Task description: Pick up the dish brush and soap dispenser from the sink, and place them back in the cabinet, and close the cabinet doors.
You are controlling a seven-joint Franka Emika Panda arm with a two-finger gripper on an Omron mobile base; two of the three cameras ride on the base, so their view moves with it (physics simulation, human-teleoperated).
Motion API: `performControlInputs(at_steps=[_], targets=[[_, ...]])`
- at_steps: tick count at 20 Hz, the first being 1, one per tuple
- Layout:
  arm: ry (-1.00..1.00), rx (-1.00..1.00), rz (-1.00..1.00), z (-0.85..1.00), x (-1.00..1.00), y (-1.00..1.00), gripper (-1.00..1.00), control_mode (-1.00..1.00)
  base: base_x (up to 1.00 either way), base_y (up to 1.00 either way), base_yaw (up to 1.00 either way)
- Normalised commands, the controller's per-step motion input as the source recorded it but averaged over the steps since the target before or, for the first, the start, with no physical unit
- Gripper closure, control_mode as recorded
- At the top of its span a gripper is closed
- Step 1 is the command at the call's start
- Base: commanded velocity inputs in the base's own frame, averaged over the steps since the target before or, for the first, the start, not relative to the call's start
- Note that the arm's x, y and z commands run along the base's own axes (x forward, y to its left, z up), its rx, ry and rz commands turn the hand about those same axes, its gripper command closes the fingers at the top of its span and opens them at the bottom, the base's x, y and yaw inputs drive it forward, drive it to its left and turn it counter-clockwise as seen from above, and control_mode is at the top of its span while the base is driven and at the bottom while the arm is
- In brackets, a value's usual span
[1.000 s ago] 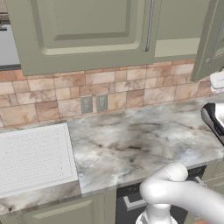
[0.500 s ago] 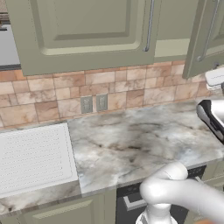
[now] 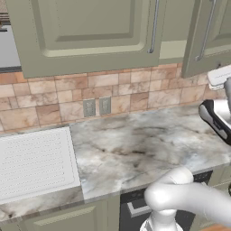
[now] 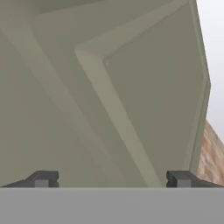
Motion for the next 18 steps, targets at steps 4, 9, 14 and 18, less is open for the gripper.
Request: performControlInputs(at_steps=[4,9,14,18], targets=[[0.0,0.0,0.0,0.0,0.28,0.01,-1.0,-1.0,0.0,0.0,0.0],[0.0,-0.01,0.0,0.01,0.27,0.03,-1.0,-1.0,0.0,0.0,0.0],[0.0,-0.02,0.0,0.0,0.27,0.05,-1.0,-1.0,0.0,0.0,0.0],[0.0,-0.03,0.0,0.0,0.28,0.08,-1.0,-1.0,0.0,0.0,0.0]])
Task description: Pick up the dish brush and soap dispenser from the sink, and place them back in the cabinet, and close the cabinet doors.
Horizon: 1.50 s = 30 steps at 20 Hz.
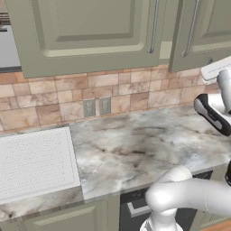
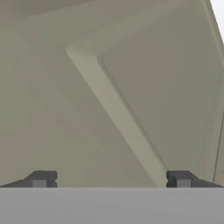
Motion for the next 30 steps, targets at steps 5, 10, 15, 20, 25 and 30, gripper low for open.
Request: performControlInputs(at_steps=[5,10,15,20,25,30], targets=[[0.0,-0.02,0.0,0.0,0.28,0.07,-1.0,-1.0,0.0,0.0,0.0],[0.0,-0.01,0.0,0.0,0.28,0.04,-1.0,-1.0,0.0,0.0,0.0],[0.0,0.0,0.0,0.0,0.31,0.01,-1.0,-1.0,0.0,0.0,0.0],[0.0,0.0,0.0,0.0,0.28,0.0,-1.0,-1.0,0.0,0.0,0.0],[0.0,0.0,0.0,0.0,0.23,0.0,-1.0,-1.0,0.0,0.0,0.0],[0.0,0.0,0.0,0.0,0.18,0.01,-1.0,-1.0,0.0,0.0,0.0]])
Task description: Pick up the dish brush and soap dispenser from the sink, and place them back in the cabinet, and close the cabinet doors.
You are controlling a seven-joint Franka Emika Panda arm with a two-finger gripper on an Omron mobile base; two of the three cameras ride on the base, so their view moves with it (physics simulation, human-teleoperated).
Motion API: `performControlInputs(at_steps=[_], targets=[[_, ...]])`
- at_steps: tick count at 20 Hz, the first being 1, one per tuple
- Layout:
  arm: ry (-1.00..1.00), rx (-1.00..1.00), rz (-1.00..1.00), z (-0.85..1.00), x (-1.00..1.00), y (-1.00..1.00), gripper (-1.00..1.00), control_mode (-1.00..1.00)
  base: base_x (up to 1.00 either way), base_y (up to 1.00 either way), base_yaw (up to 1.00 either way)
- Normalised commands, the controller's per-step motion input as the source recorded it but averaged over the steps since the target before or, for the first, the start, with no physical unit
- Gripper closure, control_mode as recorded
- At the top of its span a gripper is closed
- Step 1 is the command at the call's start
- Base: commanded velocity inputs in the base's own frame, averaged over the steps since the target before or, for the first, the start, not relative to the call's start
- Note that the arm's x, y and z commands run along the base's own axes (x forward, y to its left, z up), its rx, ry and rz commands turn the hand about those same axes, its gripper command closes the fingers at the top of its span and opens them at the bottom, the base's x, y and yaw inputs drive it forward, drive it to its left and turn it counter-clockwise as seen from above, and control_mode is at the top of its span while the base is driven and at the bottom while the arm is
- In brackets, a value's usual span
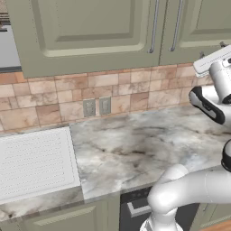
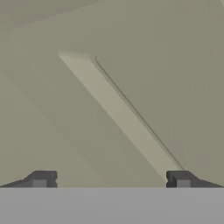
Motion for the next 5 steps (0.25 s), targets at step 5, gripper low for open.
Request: performControlInputs(at_steps=[5], targets=[[0.0,0.0,0.0,0.0,0.12,0.01,-1.0,-1.0,0.0,0.0,0.0]])
